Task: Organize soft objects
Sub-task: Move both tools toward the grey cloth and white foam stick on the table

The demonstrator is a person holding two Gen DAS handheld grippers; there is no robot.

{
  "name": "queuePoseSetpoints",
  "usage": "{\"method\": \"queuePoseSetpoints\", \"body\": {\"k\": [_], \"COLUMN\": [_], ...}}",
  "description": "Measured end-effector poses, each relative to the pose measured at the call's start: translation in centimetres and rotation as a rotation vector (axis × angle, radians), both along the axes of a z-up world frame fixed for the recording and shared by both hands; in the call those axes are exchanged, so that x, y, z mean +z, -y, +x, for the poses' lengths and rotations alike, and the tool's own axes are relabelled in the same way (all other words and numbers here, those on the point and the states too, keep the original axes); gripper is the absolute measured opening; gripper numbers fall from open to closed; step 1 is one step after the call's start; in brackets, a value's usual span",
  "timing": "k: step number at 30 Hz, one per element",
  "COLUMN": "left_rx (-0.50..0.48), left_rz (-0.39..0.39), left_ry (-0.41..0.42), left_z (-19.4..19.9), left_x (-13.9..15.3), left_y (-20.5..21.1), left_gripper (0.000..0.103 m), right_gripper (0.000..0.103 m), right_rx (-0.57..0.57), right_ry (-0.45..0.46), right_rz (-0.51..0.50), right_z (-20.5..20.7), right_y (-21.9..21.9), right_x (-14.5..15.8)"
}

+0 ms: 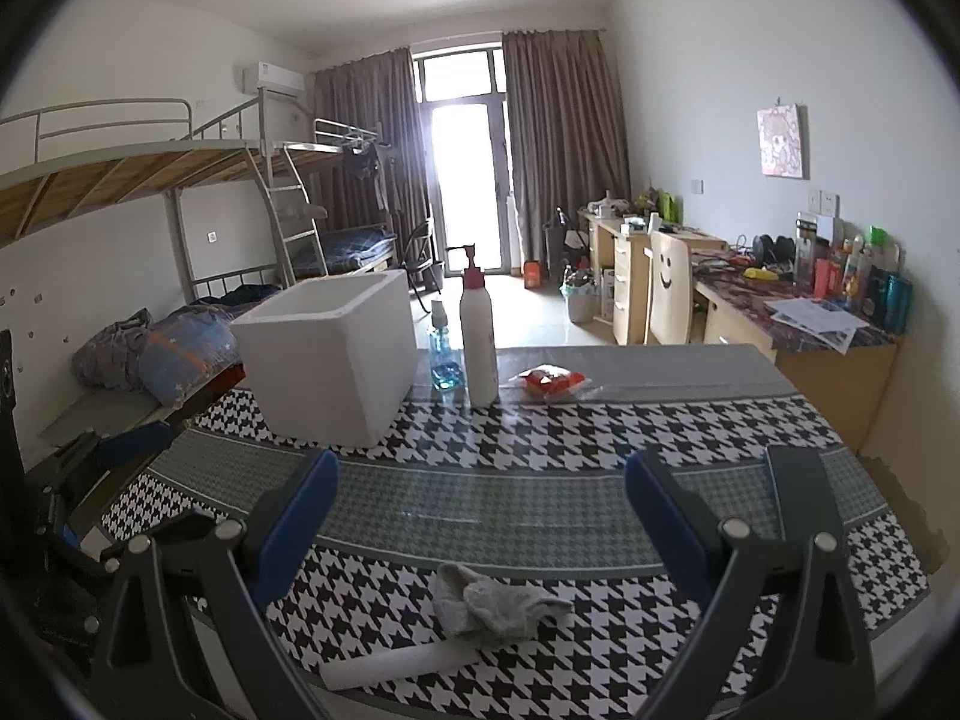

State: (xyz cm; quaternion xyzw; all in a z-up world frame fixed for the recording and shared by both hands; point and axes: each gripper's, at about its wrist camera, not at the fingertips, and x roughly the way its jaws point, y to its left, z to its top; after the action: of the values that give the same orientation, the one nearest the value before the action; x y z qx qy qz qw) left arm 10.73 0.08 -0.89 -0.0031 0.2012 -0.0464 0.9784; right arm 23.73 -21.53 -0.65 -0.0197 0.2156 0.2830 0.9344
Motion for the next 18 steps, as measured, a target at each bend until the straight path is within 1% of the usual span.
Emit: {"method": "queuePoseSetpoints", "body": {"k": [8,18], "left_rx": [-0.024,-0.081], "left_rz": [-0.006,0.000], "left_ry": [-0.028,-0.083], "left_z": [0.3,0.9], "left_x": [-0.8,-2.2], "left_y": [0.4,1.6], "left_gripper": [0.102,0.102], "right_gripper": [0.098,0.098], "right_rx": [-0.010,-0.033], "right_ry": [-0.014,-0.048], "right_rz": [-0.006,-0.027], "right_z": [-0.1,0.5], "right_y": [0.6,1.4], "right_x": [-0.6,-2.2]}}
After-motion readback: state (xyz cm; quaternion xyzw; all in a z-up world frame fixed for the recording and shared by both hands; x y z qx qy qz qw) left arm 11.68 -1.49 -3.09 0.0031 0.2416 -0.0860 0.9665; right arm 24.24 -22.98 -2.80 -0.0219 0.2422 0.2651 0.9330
